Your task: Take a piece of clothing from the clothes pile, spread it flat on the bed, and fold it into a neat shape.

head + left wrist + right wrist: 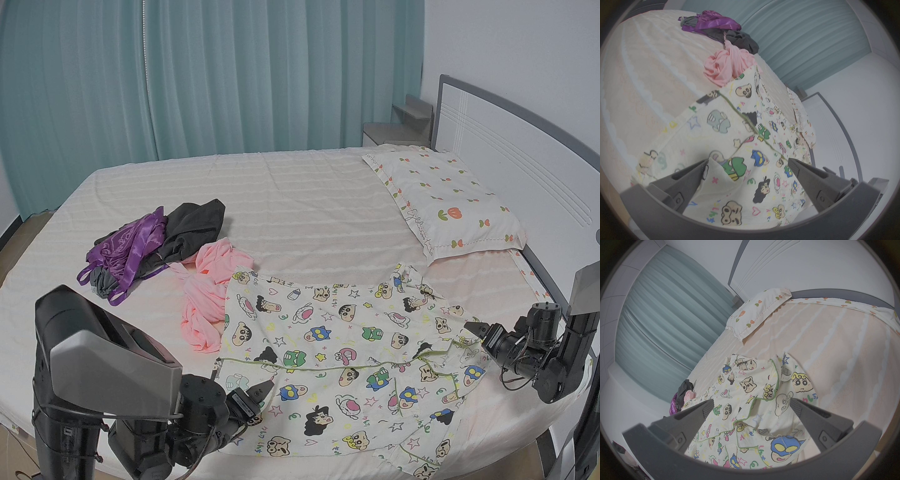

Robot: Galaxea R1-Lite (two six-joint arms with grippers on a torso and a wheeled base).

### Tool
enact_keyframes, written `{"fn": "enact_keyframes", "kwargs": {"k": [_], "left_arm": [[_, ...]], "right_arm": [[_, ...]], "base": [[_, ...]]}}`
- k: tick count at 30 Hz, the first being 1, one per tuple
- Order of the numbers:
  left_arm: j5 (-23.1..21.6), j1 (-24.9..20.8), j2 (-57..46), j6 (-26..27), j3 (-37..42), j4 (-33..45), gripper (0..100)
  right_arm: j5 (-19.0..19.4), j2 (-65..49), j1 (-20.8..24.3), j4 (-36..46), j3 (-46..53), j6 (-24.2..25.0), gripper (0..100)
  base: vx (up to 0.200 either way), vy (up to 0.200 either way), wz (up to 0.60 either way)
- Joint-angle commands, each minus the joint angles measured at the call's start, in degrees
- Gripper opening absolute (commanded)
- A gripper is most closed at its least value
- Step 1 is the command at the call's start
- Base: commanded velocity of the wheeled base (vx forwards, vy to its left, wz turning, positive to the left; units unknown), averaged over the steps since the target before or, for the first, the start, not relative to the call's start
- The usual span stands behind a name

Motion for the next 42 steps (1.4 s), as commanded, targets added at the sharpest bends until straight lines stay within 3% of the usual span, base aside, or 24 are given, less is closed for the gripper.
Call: {"fn": "enact_keyframes", "kwargs": {"k": [1, 6, 22, 27, 29, 30, 32, 37, 40, 42], "left_arm": [[-0.07, 4.49, -9.23, 0.40, -0.09, -1.05, 100], [-0.16, 7.21, -13.98, 2.33, 0.35, -1.05, 100], [-1.12, 17.32, -8.44, 8.04, -1.23, -1.05, 100], [-8.42, 18.55, -6.77, 8.75, 0.70, -1.05, 100], [-8.42, 18.55, -6.77, 8.75, 0.70, -1.05, 100], [-13.60, 19.95, -6.15, 11.82, 1.41, -1.05, 100], [-15.10, 20.57, -5.89, 13.14, 1.41, -1.05, 100], [-26.26, 23.12, -3.78, 16.39, 0.26, -1.05, 100], [-28.19, 23.12, -2.29, 17.71, 0.09, -1.05, 100], [-28.63, 23.12, 1.58, 24.83, -1.05, -1.05, 100]], "right_arm": [[-0.06, -0.16, 0.01, -0.02, -0.05, -0.02, 100], [-0.06, -0.42, 0.01, -0.10, 0.04, -0.02, 100], [-0.06, -1.30, -0.07, -0.10, 0.48, -0.02, 100], [-0.06, -1.30, -0.07, -0.10, 0.65, -0.02, 100], [-0.06, -1.30, -0.07, -0.10, 0.65, -0.02, 100], [-0.06, -1.30, -0.07, -0.10, 0.92, -0.11, 100], [-0.06, -1.30, -0.07, -0.10, 1.00, -0.11, 100], [-0.06, -1.21, 0.01, -0.10, 0.92, -0.11, 100], [-0.06, -1.13, 0.01, -0.10, 0.92, -0.02, 100], [-0.06, -1.13, 0.01, -0.10, 1.00, -0.02, 100]], "base": [[0.000, 0.000, 0.00], [0.000, 0.000, 0.00], [0.000, 0.000, 0.00], [0.000, 0.000, 0.00], [0.000, 0.000, 0.00], [0.000, 0.000, 0.00], [0.000, 0.000, 0.00], [0.000, 0.000, 0.00], [0.000, 0.000, 0.00], [0.000, 0.000, 0.00]]}}
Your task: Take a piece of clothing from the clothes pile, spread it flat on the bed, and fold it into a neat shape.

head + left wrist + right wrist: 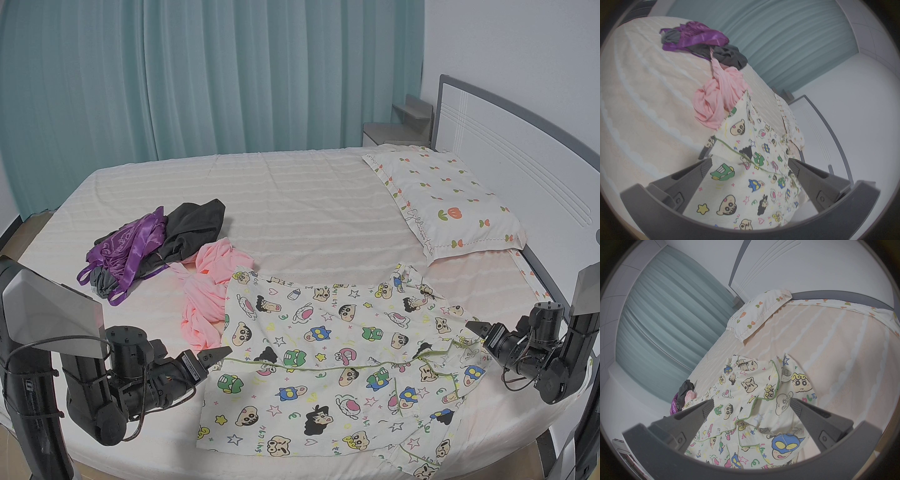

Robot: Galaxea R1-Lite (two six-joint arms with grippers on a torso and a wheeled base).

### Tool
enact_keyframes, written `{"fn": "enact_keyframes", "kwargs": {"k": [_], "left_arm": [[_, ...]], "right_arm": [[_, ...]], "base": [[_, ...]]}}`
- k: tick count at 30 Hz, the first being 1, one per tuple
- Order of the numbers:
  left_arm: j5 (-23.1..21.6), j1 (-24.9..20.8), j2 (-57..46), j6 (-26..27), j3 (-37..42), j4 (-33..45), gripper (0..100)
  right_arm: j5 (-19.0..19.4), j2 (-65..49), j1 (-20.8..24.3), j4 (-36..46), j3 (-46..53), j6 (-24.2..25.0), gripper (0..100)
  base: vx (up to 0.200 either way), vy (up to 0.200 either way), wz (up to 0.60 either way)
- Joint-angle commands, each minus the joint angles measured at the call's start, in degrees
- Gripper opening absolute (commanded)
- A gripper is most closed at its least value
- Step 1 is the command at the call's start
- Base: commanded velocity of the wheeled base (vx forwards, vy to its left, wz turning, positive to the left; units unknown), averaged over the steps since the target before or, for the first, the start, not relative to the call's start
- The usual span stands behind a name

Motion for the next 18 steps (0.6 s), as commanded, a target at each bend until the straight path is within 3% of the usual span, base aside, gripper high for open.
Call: {"fn": "enact_keyframes", "kwargs": {"k": [1, 5, 18], "left_arm": [[-0.91, 0.82, 7.40, 9.12, -2.00, -1.02, 100], [-0.82, 1.00, 9.07, 12.28, -3.32, -1.02, 100], [-1.26, -0.85, 12.32, 12.28, -8.06, -1.02, 100]], "right_arm": [[0.02, 0.08, 0.01, -0.02, 0.11, 0.05, 100], [0.10, 0.08, 0.01, -0.02, 0.11, 0.05, 100], [0.10, 0.35, 0.10, 0.07, 0.11, 0.05, 100]], "base": [[0.000, 0.000, 0.00], [0.000, 0.000, 0.00], [0.000, 0.000, 0.00]]}}
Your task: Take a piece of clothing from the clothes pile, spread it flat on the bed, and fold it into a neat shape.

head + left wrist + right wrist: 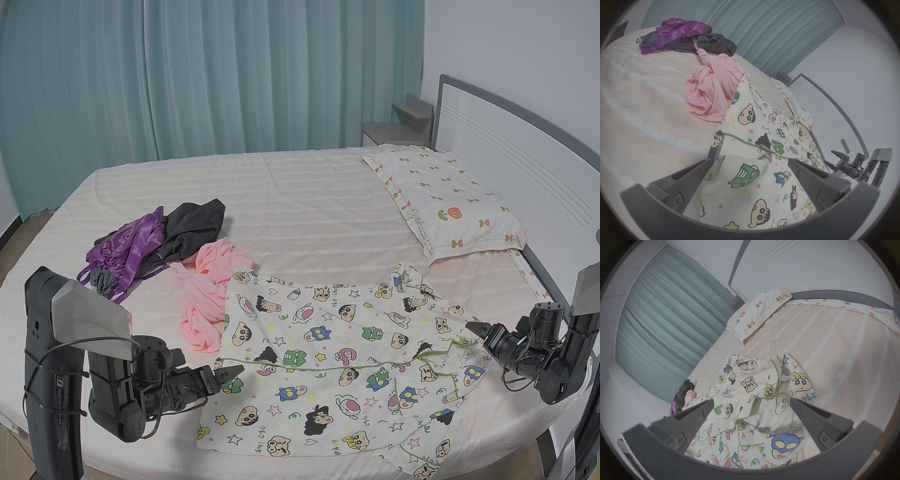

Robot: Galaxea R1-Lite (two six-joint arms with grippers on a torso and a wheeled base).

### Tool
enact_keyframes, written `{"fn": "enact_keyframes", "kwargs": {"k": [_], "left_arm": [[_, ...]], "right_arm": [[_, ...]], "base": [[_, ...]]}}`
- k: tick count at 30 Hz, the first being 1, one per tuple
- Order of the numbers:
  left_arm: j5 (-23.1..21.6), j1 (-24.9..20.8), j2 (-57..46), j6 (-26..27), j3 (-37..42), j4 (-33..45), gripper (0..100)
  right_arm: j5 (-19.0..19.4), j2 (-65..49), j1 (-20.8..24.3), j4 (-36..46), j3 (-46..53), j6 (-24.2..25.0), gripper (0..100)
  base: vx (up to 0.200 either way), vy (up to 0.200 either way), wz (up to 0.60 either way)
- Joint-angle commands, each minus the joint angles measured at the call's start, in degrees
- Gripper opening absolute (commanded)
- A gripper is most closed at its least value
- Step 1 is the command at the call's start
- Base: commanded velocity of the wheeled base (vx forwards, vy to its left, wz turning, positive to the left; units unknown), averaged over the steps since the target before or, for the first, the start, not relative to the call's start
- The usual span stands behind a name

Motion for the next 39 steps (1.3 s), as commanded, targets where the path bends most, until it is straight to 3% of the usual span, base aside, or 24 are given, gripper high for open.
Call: {"fn": "enact_keyframes", "kwargs": {"k": [1, 6, 12, 21, 24, 32, 39], "left_arm": [[-0.05, -1.95, 2.16, -0.03, -1.45, -1.02, 100], [0.82, -1.77, 3.03, -0.38, -4.97, -1.02, 100], [3.11, 2.36, 2.77, -1.35, -6.82, -1.02, 100], [7.86, 8.16, 0.75, -10.76, -10.07, -1.02, 100], [7.42, 9.65, -0.83, -11.19, -7.78, -1.02, 100], [-3.57, 8.25, -10.50, -9.79, 8.04, -1.02, 100], [-4.18, 3.77, -11.56, -9.35, 11.38, -1.02, 100]], "right_arm": [[0.02, 0.65, 0.07, -0.03, -0.11, 0.00, 100], [0.02, 0.65, 0.42, -0.03, -0.11, 0.00, 100], [0.02, 0.91, 0.42, -0.03, -0.20, 0.00, 100], [-0.07, 1.53, 0.42, -1.00, -0.02, -0.08, 100], [-0.07, 1.44, 0.42, -1.00, 0.07, -0.08, 100], [0.02, 1.18, 0.33, -1.88, 3.67, -1.67, 100], [0.37, 2.05, 1.47, -1.88, 6.84, -5.01, 100]], "base": [[0.000, 0.000, 0.00], [0.000, 0.000, 0.00], [0.000, 0.000, 0.00], [0.000, 0.000, 0.00], [0.000, 0.000, 0.00], [0.000, 0.000, 0.00], [0.000, 0.000, 0.00]]}}
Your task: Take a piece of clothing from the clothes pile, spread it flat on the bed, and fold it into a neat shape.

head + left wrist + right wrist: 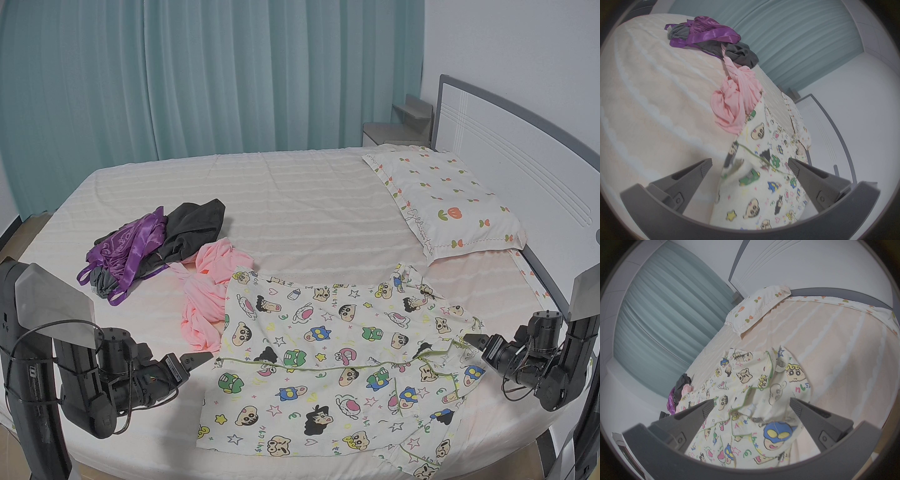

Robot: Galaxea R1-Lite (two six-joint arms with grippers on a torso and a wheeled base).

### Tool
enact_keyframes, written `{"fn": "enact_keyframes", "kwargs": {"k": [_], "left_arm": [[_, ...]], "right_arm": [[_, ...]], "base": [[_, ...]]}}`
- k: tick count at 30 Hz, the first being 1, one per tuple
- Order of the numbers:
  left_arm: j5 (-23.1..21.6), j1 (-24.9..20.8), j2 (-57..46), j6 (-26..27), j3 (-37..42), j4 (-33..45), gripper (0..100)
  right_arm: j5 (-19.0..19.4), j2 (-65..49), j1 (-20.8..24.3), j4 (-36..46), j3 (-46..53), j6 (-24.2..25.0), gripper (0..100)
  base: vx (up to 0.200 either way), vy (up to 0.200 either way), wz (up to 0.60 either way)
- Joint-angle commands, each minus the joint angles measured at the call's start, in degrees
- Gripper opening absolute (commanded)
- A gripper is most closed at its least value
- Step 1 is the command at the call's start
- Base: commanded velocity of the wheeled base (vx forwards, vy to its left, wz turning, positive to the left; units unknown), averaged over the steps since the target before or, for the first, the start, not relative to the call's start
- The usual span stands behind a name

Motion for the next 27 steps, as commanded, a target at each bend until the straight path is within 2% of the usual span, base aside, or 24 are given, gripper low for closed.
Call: {"fn": "enact_keyframes", "kwargs": {"k": [1, 4, 8, 12, 17, 24, 27], "left_arm": [[-0.19, -3.48, -2.90, 0.15, 2.82, -1.00, 100], [0.43, -6.12, -2.55, 0.24, 3.44, -1.00, 100], [0.52, -6.38, -2.46, 0.24, 3.61, -1.00, 100], [0.60, -6.47, -1.58, 0.32, 3.44, -1.00, 100], [0.60, -6.82, -1.40, 0.32, 3.61, -1.00, 100], [0.69, -6.82, -1.05, 0.32, 3.70, -1.00, 100], [0.78, -6.82, -0.88, 0.32, 3.61, -1.00, 100]], "right_arm": [[0.21, 0.76, 1.10, -0.06, 2.84, -2.12, 100], [0.48, 1.64, 2.24, -0.50, 4.60, -4.41, 100], [2.15, 2.43, 3.38, -1.64, 7.15, -5.99, 100], [4.17, 4.54, 4.09, -3.58, 8.64, -10.12, 100], [3.90, 5.07, 3.73, -4.89, 8.64, -11.79, 100], [3.90, 4.98, 5.23, -1.82, 8.64, -12.76, 100], [3.99, 5.60, 8.13, 0.73, 8.64, -15.48, 100]], "base": [[0.000, 0.000, 0.00], [0.000, 0.000, 0.00], [-0.200, 0.000, 0.00], [-0.200, 0.000, 0.00], [-0.200, 0.000, 0.00], [-0.200, 0.000, 0.00], [-0.067, 0.000, 0.00]]}}
